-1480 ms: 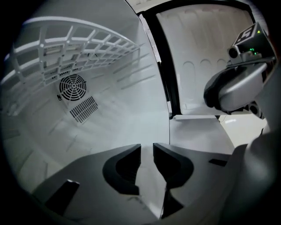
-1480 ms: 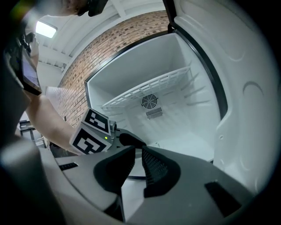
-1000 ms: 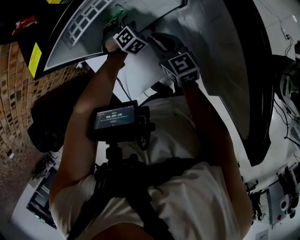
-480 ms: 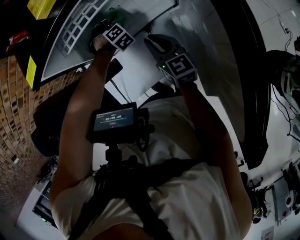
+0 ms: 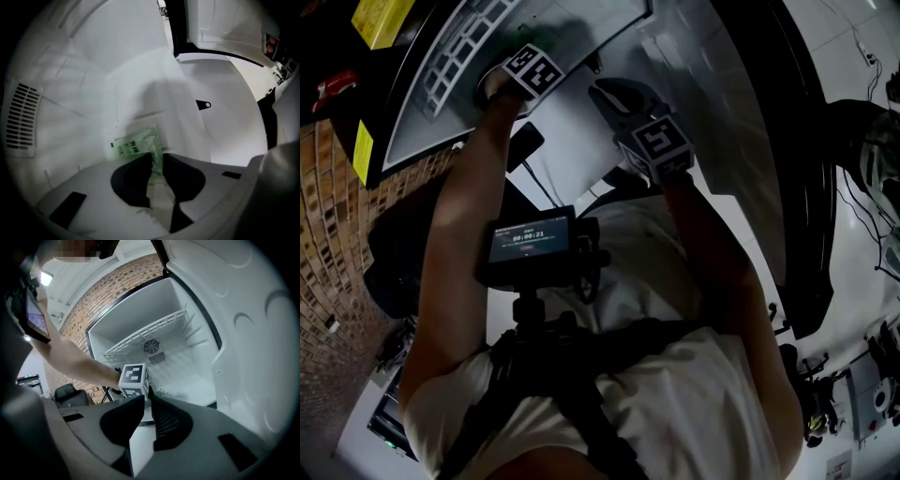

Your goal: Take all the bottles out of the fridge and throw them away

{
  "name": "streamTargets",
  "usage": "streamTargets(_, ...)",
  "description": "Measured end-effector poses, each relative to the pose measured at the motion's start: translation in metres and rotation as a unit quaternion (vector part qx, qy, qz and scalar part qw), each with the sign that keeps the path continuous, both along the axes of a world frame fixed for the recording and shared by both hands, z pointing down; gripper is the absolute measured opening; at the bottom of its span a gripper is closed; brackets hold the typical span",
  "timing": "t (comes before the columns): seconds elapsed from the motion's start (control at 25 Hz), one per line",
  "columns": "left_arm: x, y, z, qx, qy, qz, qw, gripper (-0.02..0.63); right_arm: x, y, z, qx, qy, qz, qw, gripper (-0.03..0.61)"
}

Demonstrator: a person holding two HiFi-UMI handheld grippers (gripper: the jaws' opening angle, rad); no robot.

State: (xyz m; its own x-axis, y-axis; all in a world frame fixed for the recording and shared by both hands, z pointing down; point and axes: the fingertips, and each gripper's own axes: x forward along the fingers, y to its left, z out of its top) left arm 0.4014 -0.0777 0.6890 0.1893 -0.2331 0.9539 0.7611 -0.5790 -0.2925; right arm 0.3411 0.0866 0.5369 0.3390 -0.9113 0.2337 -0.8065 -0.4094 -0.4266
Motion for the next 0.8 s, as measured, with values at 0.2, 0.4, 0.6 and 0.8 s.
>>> streamTargets(0.2, 0.003, 0.002, -0.013, 0.012, 0.047, 0.026, 0.9985, 0.026, 0.0, 0.001, 0.003, 0.002, -0.002, -0.003, 1.0, 0.058)
streamTargets(0.4, -0.002, 0.033, -0.035, -0.014, 0.091, 0.047, 0.9946, 0.021, 0.005, 0.003, 0.004, 0.006, 0.002, -0.01, 1.0, 0.058)
streamTargets(0.6, -0.017, 0.059, -0.06, -0.038, 0.114, 0.065, 0.9906, 0.021, 0.005, 0.004, -0.005, 0.002, 0.014, -0.015, 1.0, 0.058)
streamTargets(0.8, -0.043, 0.081, -0.086, -0.076, 0.141, 0.047, 0.986, 0.021, -0.004, 0.011, -0.013, 0.001, 0.04, -0.021, 0.999, 0.058)
